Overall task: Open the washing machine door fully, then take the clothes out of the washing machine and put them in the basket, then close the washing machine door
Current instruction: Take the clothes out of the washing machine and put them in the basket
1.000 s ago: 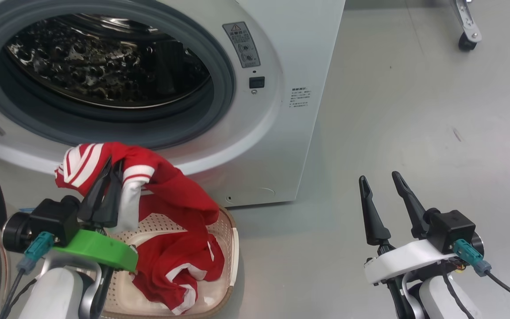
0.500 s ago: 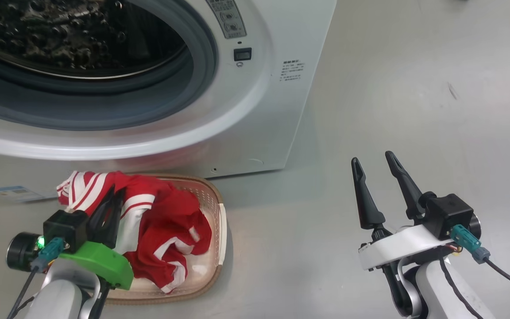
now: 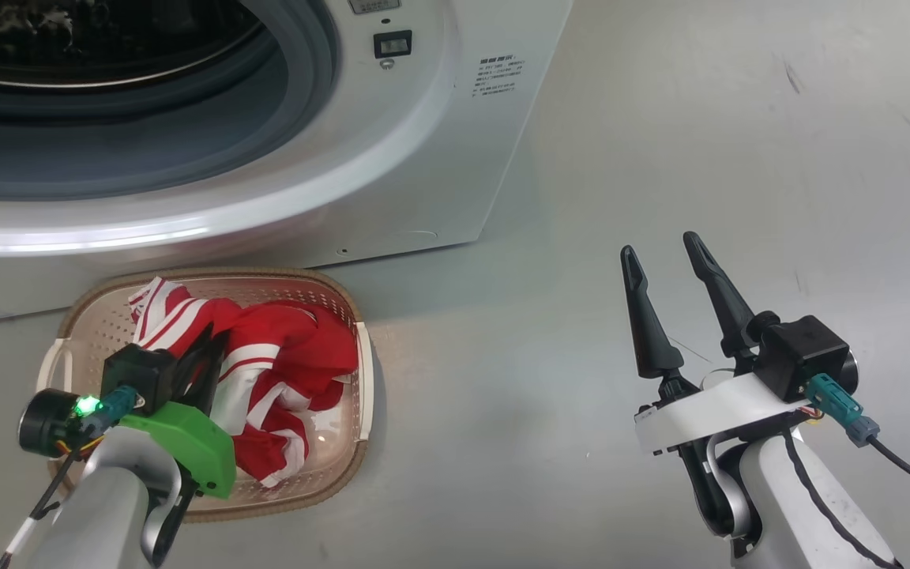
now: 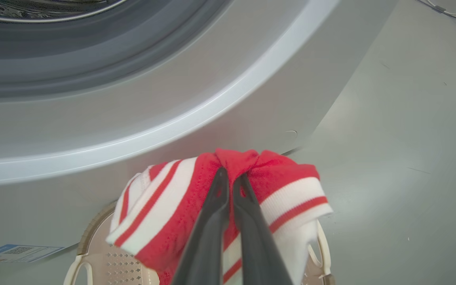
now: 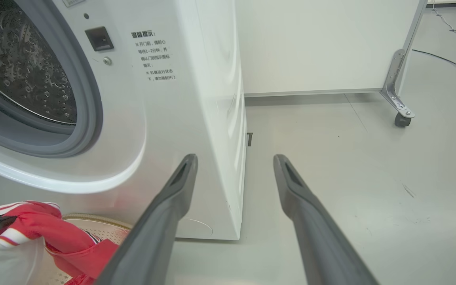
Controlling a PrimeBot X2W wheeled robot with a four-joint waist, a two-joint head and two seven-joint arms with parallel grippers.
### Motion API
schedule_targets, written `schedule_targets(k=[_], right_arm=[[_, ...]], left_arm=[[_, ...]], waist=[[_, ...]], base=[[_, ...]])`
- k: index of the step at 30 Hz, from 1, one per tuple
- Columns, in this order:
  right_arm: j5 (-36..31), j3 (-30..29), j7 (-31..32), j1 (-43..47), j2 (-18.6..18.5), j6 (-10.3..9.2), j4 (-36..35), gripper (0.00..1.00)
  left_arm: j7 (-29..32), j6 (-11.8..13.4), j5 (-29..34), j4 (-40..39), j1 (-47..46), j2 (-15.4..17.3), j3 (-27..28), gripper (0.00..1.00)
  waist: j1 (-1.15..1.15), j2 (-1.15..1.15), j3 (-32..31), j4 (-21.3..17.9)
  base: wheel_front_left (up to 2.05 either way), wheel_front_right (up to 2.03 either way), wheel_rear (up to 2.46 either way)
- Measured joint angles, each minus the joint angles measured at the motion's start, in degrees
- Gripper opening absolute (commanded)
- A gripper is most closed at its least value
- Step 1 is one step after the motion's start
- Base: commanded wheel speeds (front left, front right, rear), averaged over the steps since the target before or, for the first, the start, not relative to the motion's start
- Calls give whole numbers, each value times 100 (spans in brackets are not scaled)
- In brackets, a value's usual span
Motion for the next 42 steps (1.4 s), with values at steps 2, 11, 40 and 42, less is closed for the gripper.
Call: schedule_targets(k=[2, 11, 40, 42], right_arm=[[-5, -3, 0, -43, 1, -1, -2, 100], [-56, -58, -1, -215, -1, -38, -41, 100], [-141, -114, -2, -416, -76, -92, -15, 100], [-141, -103, -2, -417, -74, -92, 4, 100]], left_arm=[[27, 0, 0, 179, -83, 8, 2, 0], [157, -7, 24, 989, -397, 164, 15, 0], [89, 0, -381, 2682, -1095, -83, 437, 100], [90, -1, -386, 2752, -1140, -102, 425, 100]], waist=[[0, 0, 104, -36], [0, 0, 511, -166], [0, 0, 808, -76], [0, 0, 796, -69]], base=[[0, 0, 0], [0, 0, 0], [0, 0, 0], [0, 0, 0]])
